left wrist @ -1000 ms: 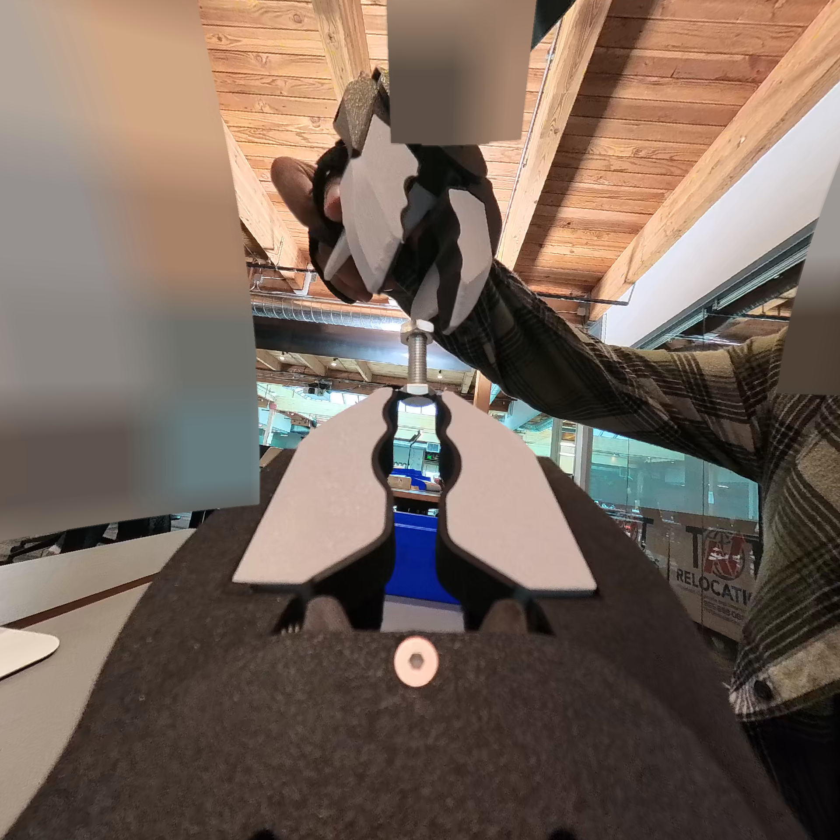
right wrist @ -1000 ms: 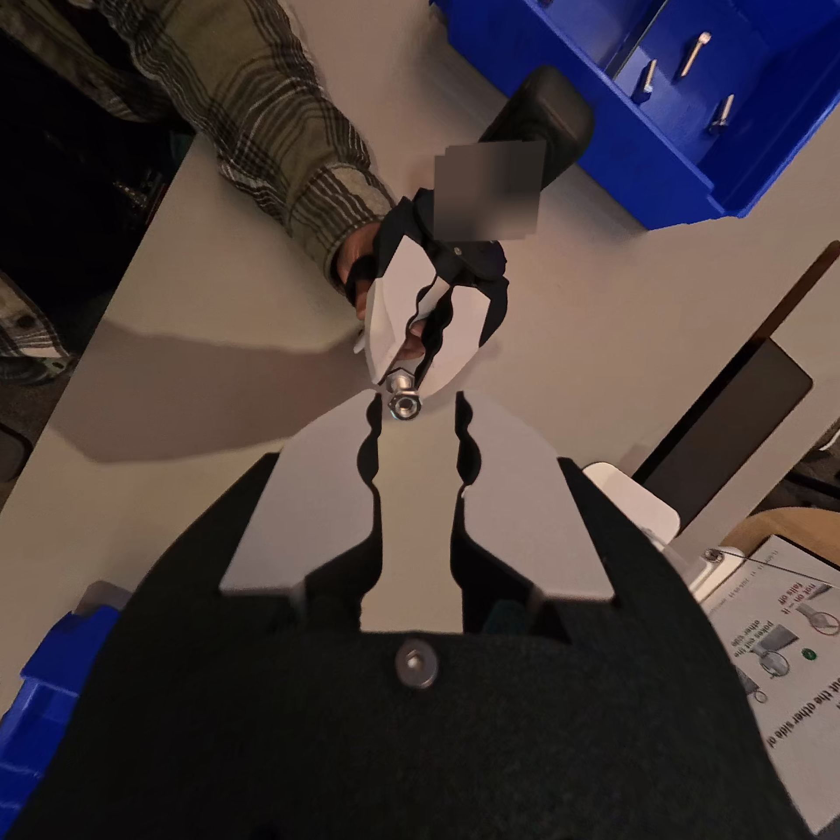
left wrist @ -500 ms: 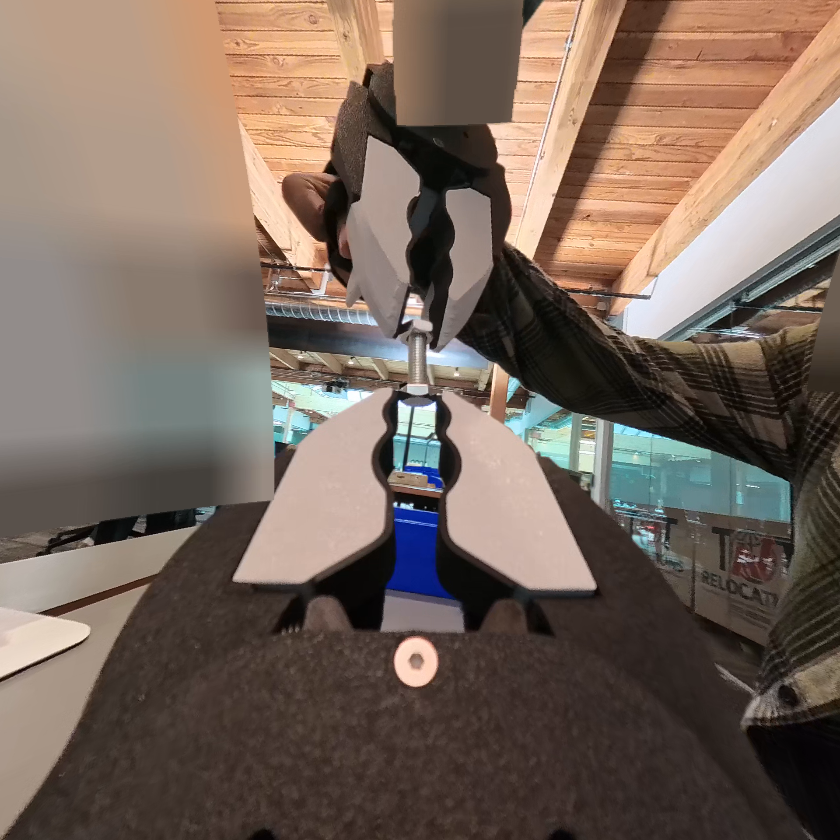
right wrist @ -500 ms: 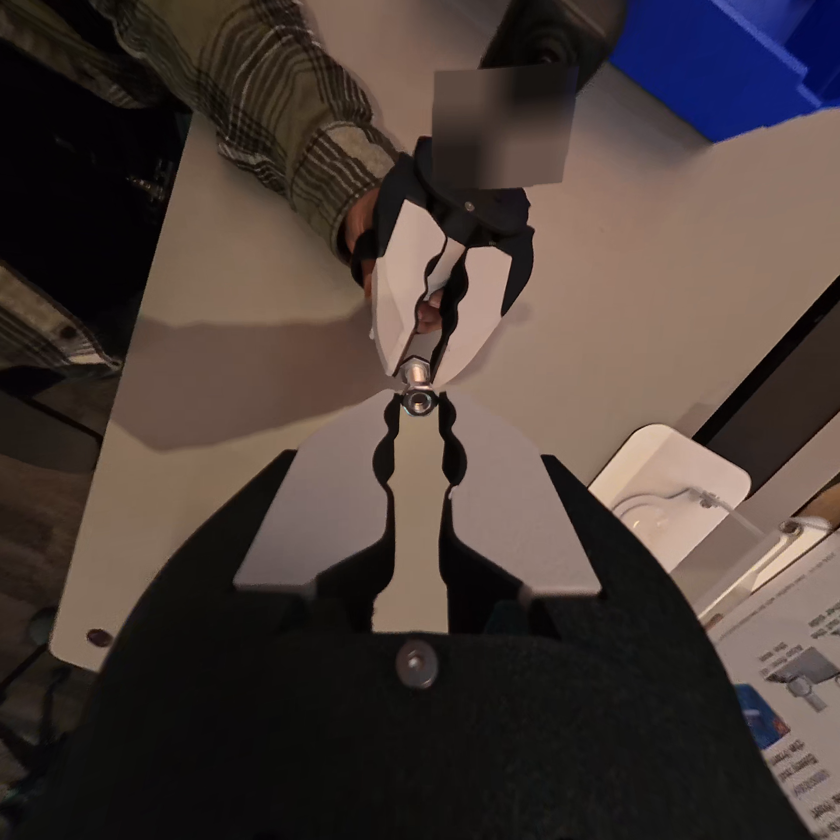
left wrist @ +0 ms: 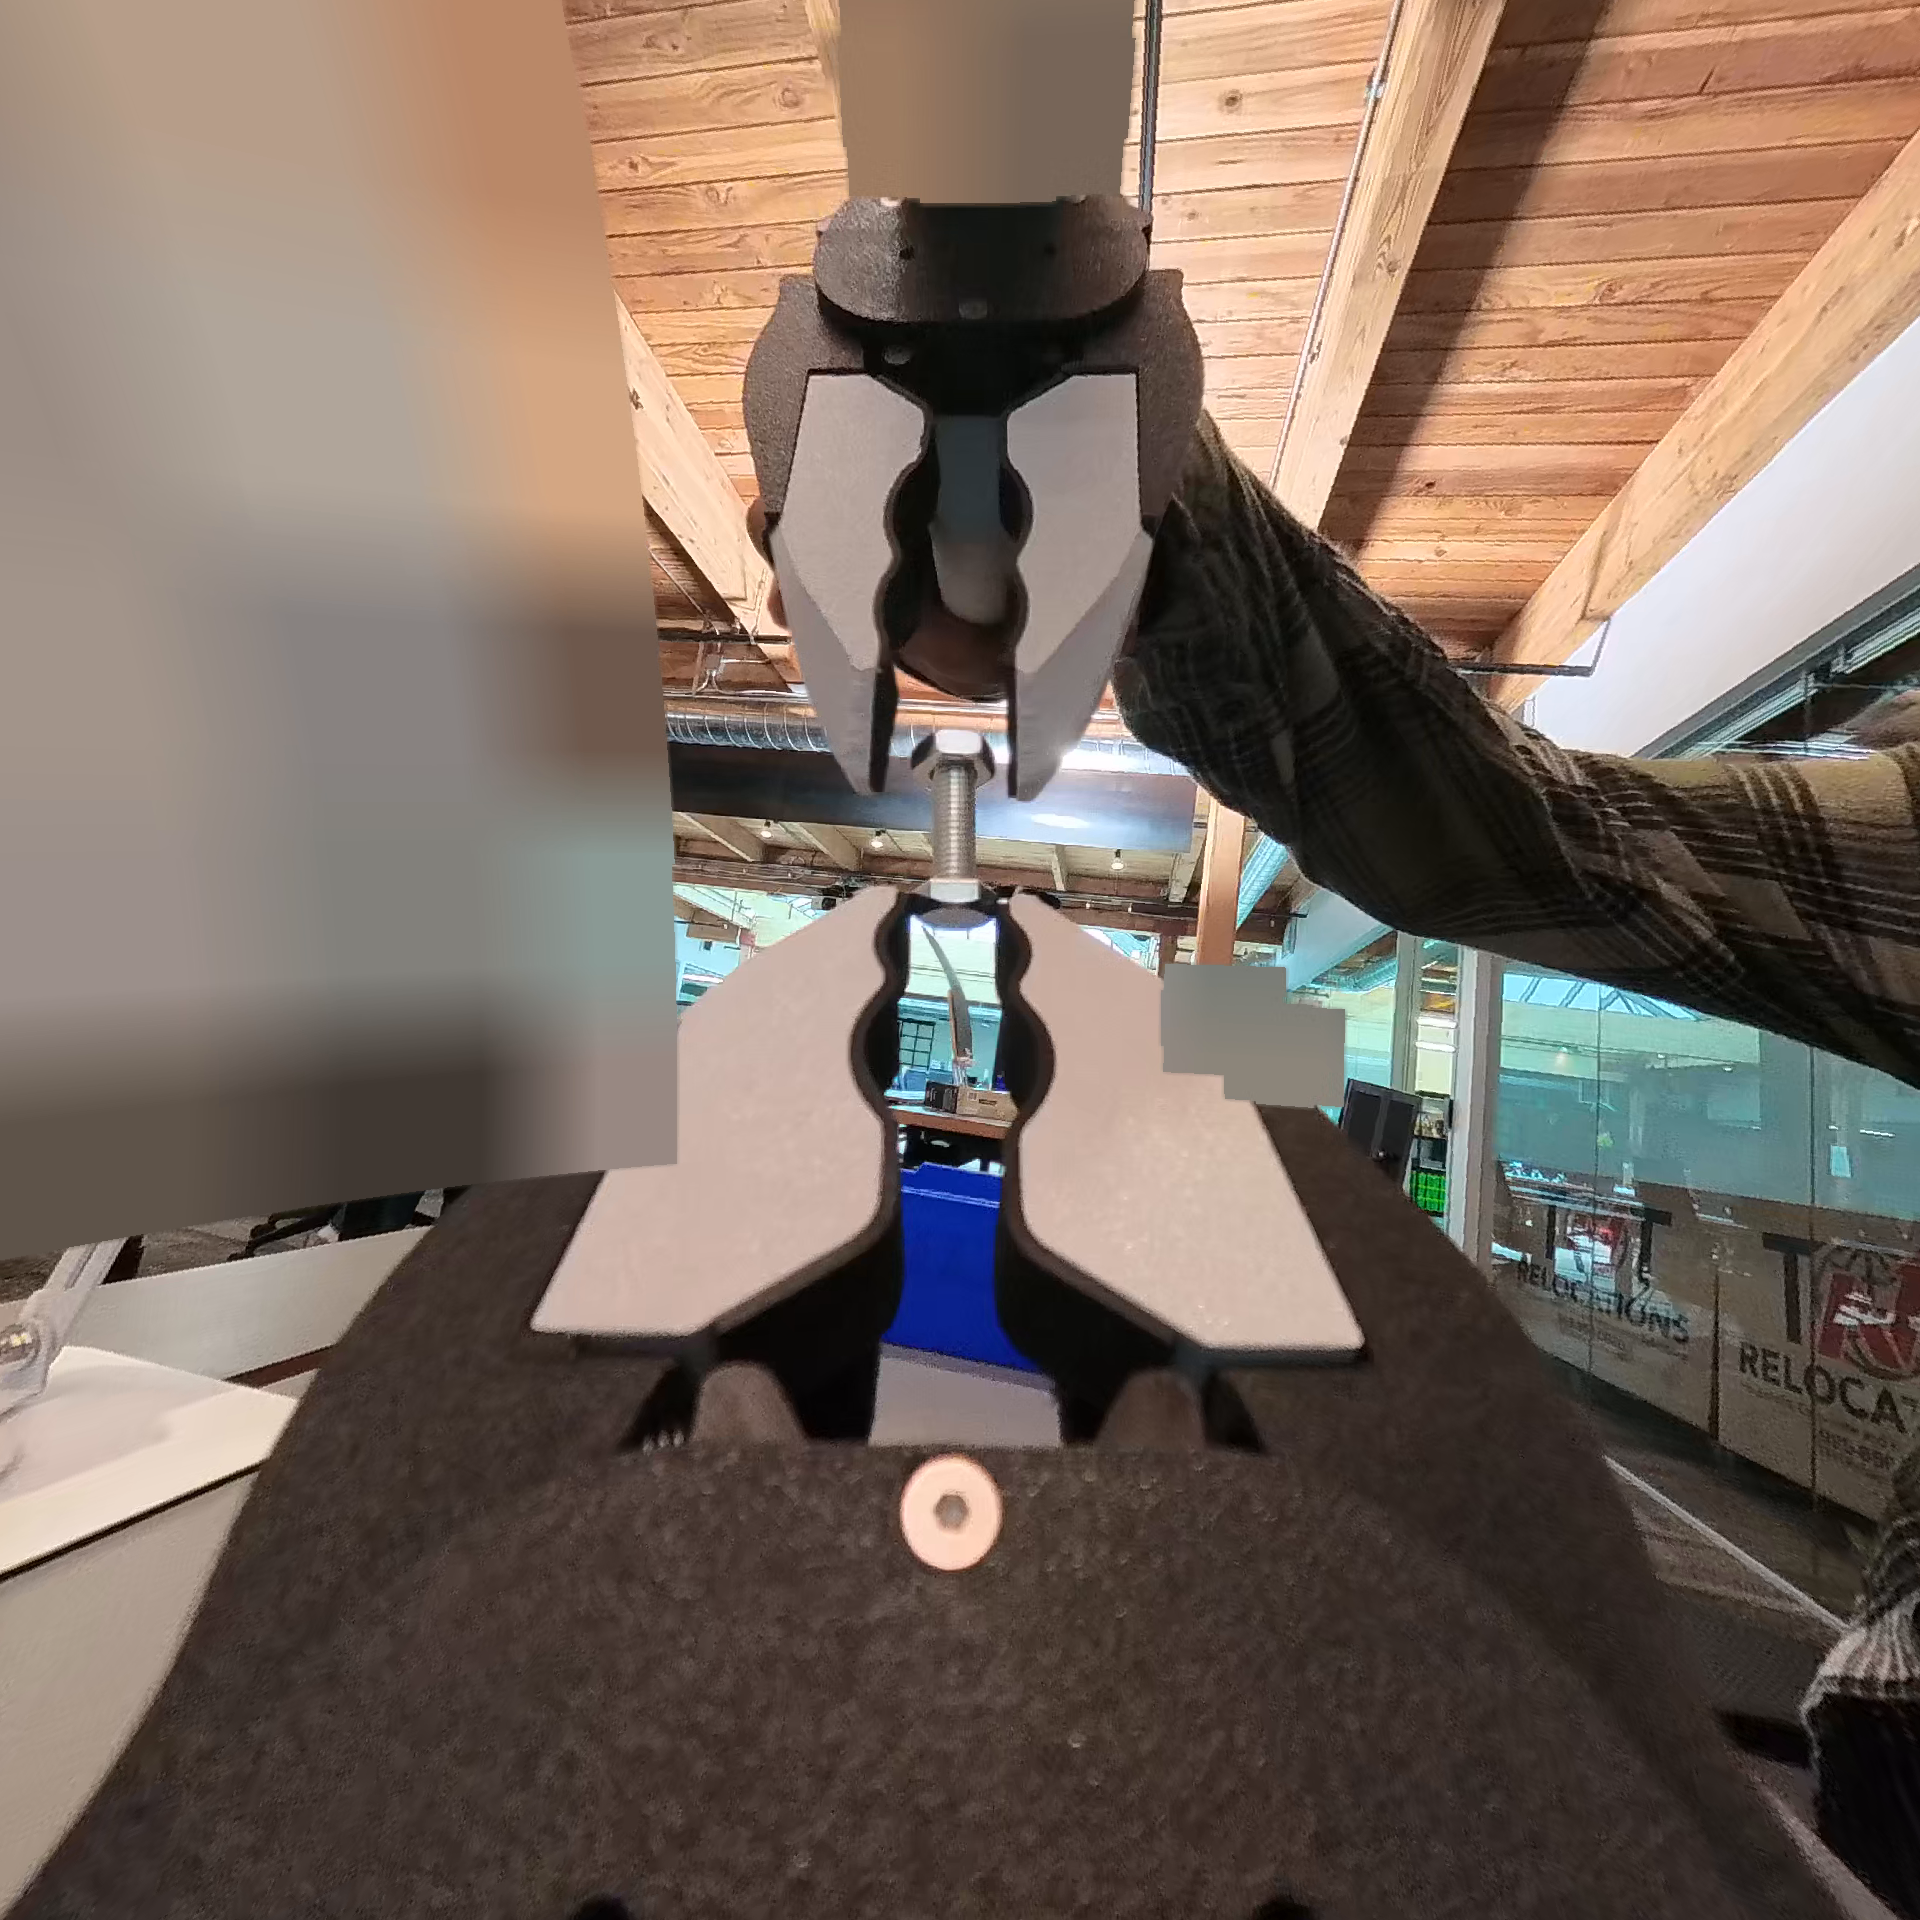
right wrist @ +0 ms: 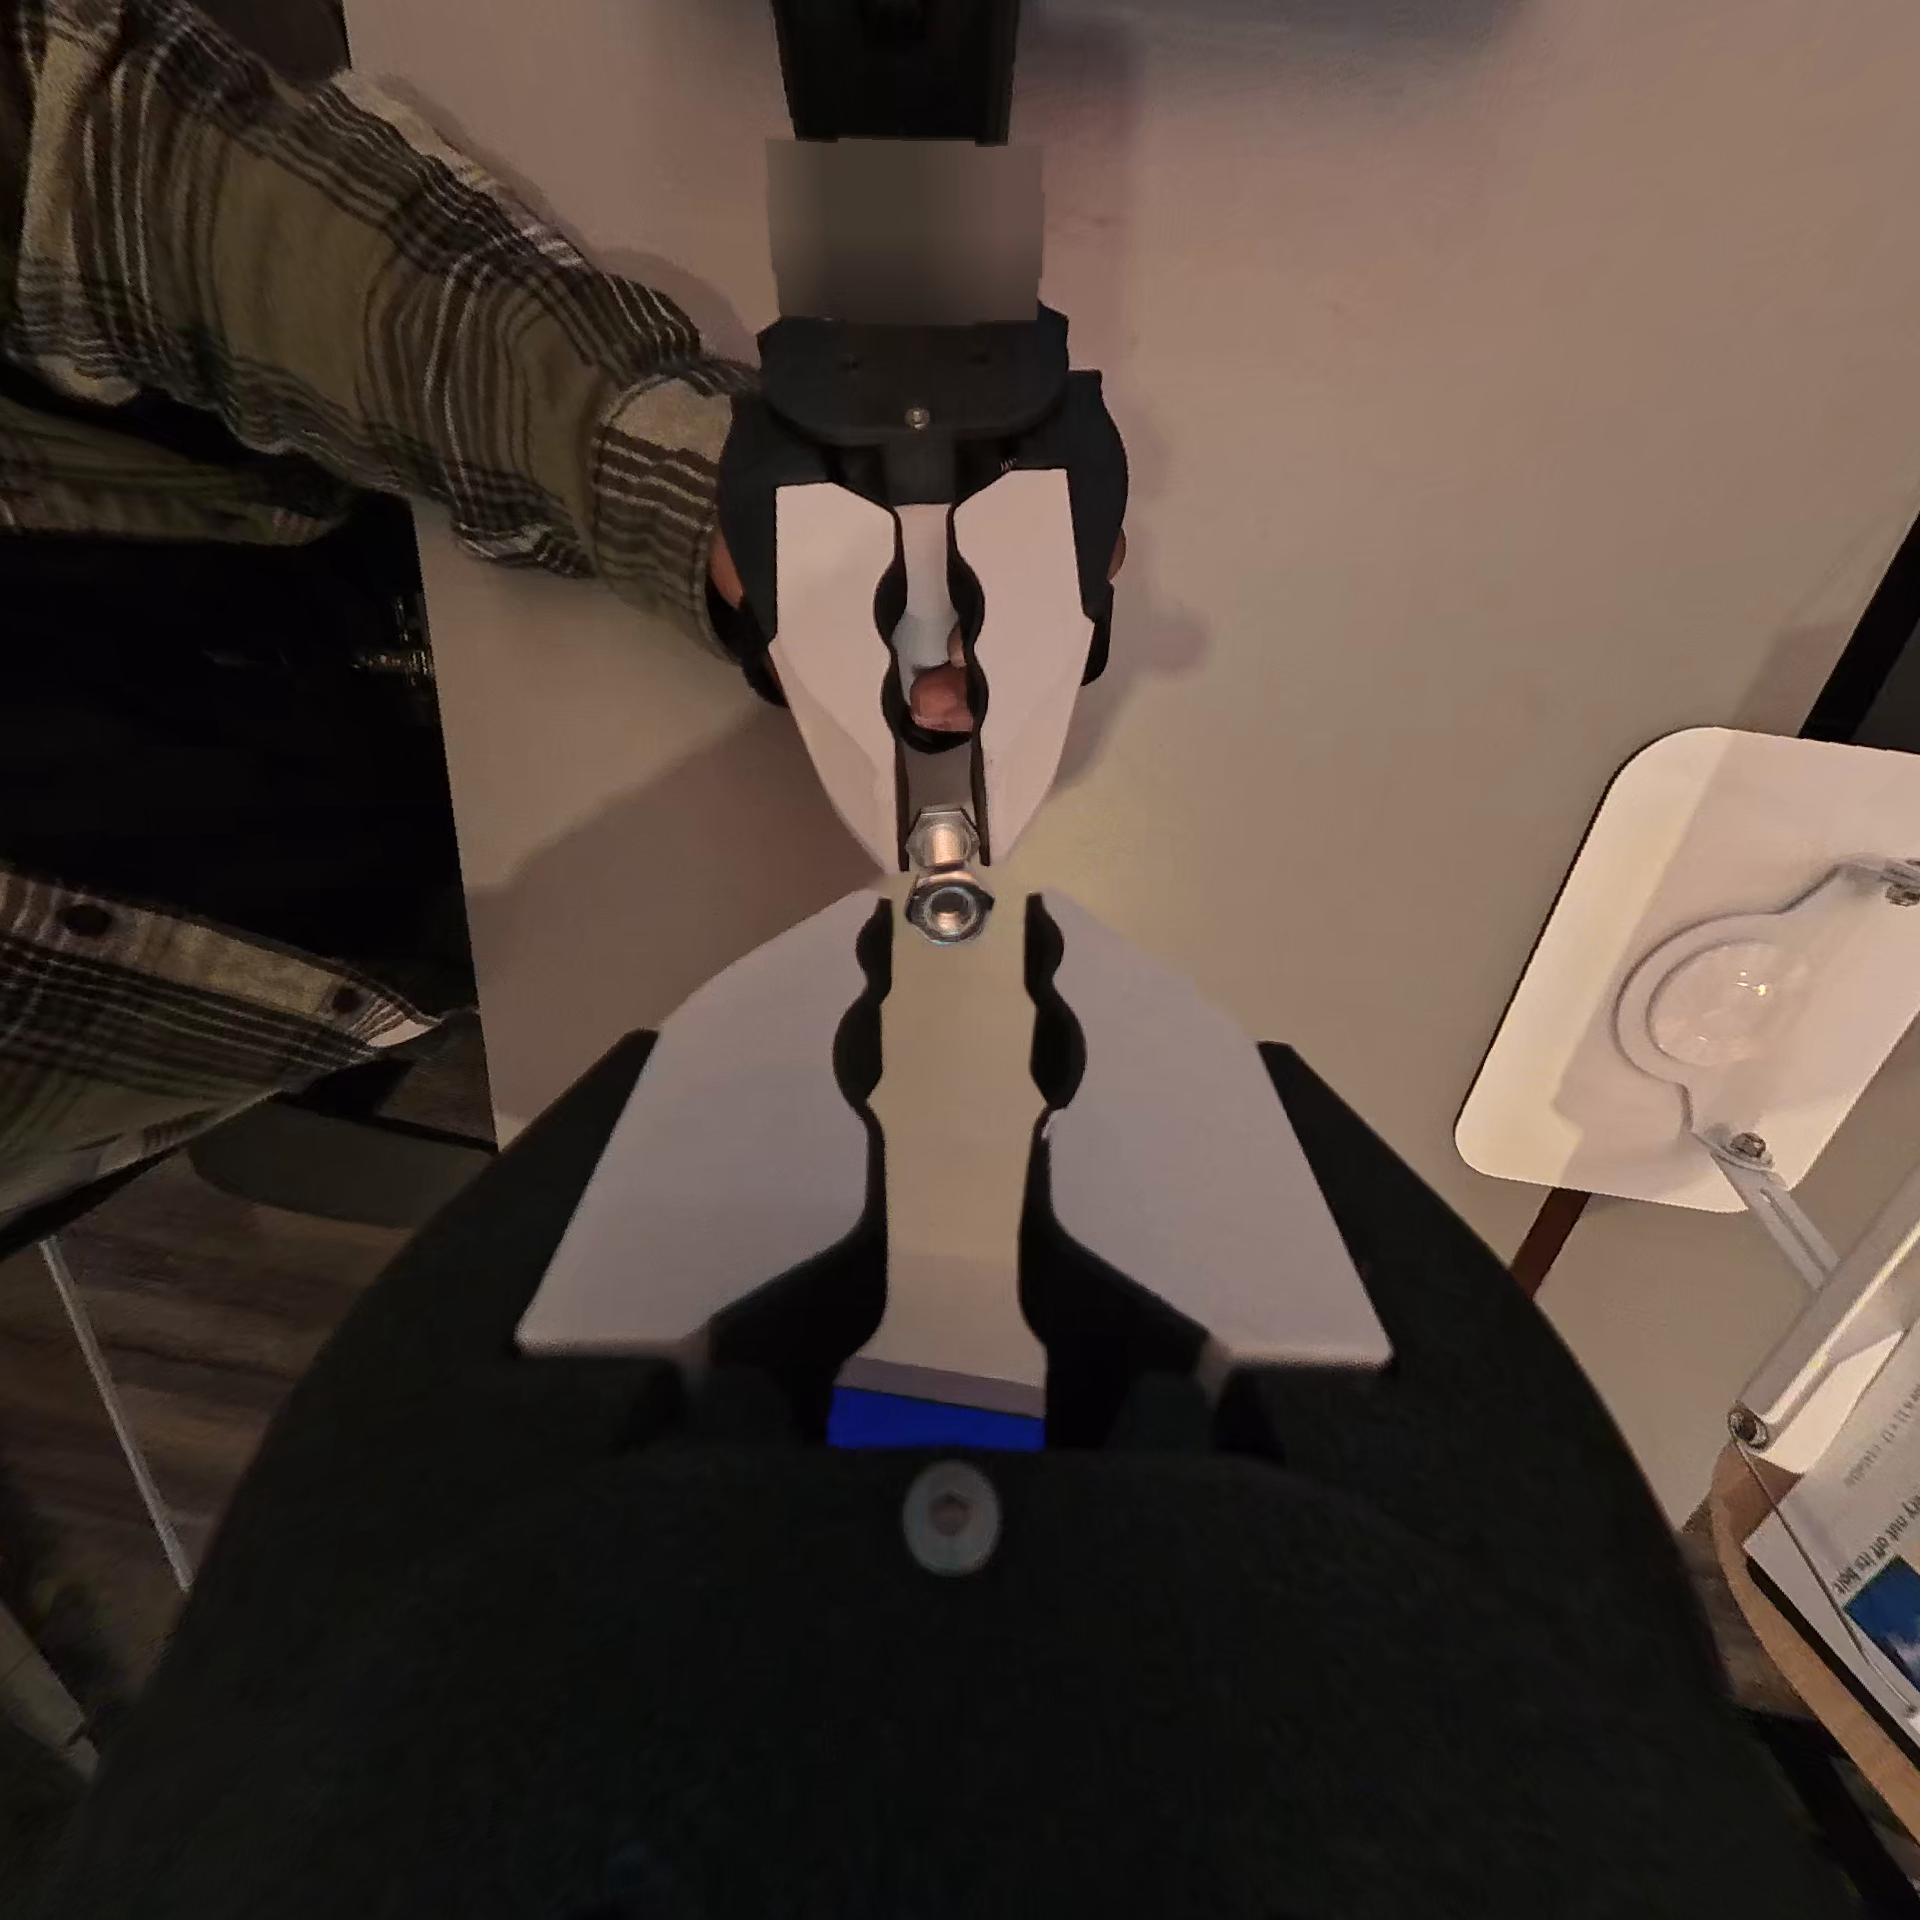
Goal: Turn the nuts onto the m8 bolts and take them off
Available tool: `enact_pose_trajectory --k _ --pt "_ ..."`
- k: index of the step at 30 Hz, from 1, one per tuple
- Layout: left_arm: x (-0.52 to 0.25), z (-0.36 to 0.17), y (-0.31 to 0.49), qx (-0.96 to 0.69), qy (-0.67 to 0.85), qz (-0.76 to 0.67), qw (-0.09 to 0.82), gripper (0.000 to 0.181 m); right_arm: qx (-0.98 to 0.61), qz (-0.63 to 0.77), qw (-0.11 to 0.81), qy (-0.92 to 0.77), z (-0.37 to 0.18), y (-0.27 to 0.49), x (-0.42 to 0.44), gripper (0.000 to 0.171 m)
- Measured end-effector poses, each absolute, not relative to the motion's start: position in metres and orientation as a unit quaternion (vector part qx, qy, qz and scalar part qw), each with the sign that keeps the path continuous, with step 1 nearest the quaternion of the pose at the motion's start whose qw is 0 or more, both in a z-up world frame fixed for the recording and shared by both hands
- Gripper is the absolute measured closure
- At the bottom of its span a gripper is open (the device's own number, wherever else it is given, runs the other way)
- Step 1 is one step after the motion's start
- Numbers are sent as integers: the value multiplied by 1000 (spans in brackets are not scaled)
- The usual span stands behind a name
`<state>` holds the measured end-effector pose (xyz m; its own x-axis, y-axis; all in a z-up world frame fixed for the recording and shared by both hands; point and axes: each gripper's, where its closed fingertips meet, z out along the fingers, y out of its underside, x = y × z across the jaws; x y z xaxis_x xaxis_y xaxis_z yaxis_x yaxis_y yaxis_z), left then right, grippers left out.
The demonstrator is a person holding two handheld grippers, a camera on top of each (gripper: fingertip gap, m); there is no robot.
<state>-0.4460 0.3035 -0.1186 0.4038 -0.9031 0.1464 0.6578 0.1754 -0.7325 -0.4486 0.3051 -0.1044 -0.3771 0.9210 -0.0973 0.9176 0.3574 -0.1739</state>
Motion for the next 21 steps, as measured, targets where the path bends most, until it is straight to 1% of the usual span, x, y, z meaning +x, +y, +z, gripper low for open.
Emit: enact_pose_trajectory --k 5,8,10,13,18,21 --pt "-444 -118 303 -373 166 -530 744 167 -534 104 18 -839 -98 305 -447 133" --pt "-443 -118 301 -369 173 -538 738 167 -476 92 59 -873 -90 314 -448 131" --pt "-441 -118 300 -368 177 -544 733 167 -421 114 73 -897 -86 307 -448 132" --pt "-439 -119 299 -366 185 -554 725 167 -347 115 92 -926 -89 299 -446 140" --pt "-434 -119 296 -362 199 -569 711 167 -313 115 79 -939 -95 294 -442 155" --pt "-434 -121 296 -363 202 -571 708 167 -308 118 70 -941 -96 292 -439 156"
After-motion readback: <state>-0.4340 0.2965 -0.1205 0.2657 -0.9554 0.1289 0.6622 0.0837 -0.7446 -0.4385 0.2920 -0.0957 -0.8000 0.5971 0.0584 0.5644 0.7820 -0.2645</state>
